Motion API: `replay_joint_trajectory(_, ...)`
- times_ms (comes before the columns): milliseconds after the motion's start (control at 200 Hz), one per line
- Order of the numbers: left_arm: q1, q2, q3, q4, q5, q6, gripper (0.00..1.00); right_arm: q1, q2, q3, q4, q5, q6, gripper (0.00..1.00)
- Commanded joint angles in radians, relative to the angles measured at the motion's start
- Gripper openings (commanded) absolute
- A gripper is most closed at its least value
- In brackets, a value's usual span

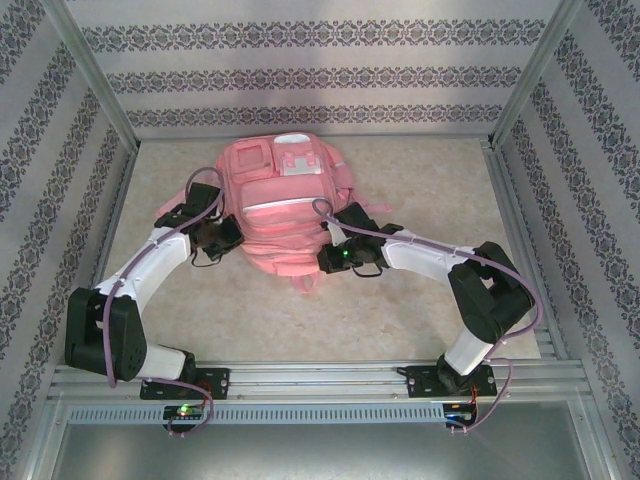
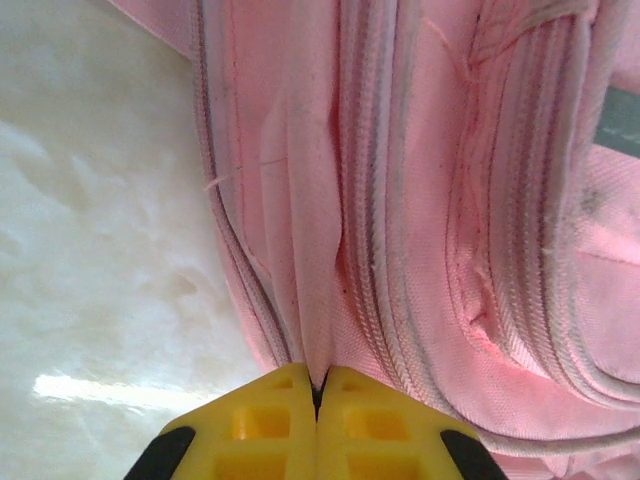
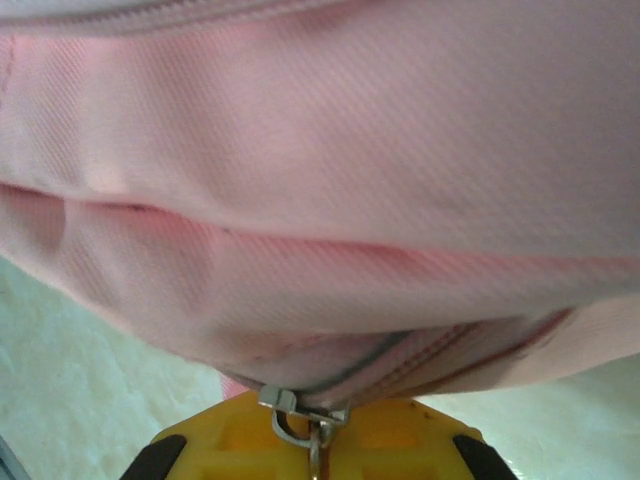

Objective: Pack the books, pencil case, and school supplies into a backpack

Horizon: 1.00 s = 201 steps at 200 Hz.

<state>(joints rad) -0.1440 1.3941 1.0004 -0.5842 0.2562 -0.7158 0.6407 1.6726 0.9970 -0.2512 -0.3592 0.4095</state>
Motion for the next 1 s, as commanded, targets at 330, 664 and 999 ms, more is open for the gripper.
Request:
replay_joint_trajectory(330,-0.065,-0.085,0.069,-0.234,-0.156,-0.121,0.6,0.17,0.21,0.194,0.051,0.022,0.161,0.0)
replay_joint_trajectory(664,-0.195,-0.081,-0.043,-0.061,-0.128,-0.439,0.66,0.185,0.254,0.191,0.17,0.03,0.292,0.0)
replay_joint_trajectory(999,-0.195,0.041,-0.09,0.151,-0.189,-0.463,0.48,0.185,0.263,0.177,0.192,0.028,0.298,0.0)
